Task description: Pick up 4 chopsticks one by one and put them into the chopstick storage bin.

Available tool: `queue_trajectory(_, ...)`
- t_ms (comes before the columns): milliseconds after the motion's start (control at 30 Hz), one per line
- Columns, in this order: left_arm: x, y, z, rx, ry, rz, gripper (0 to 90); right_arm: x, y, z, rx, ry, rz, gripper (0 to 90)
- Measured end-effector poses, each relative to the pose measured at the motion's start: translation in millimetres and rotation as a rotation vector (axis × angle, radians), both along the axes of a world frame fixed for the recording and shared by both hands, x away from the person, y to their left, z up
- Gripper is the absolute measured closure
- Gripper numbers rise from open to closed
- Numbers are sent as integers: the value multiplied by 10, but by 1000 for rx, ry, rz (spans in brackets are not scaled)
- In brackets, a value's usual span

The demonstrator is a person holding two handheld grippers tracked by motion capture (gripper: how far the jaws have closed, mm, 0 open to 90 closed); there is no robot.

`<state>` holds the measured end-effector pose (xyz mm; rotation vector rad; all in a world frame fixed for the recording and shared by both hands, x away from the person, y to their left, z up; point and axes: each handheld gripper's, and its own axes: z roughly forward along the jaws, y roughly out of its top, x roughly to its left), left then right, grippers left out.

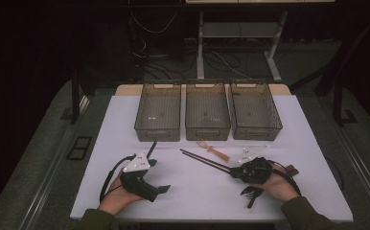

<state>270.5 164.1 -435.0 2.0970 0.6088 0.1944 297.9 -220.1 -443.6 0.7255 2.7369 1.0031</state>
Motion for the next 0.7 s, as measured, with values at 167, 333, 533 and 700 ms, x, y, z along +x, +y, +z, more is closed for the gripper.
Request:
queue_trajectory(167,-4,-6,-1,3,1,-2,0,-7,7,-3,-2,0,-3,836)
queue_trajectory(333,-3,-7,-1,8,2,-6,0,-16,12,-3,-5,-4,-2,847)
queue_trajectory(533,-4,-7,-1,9,3,-6,0,-34,30,3,-26,-26,1,851)
queue_trajectory(700,-4,-7,-1,6,1,-5,0,-22,32,12,-27,-18,0,851)
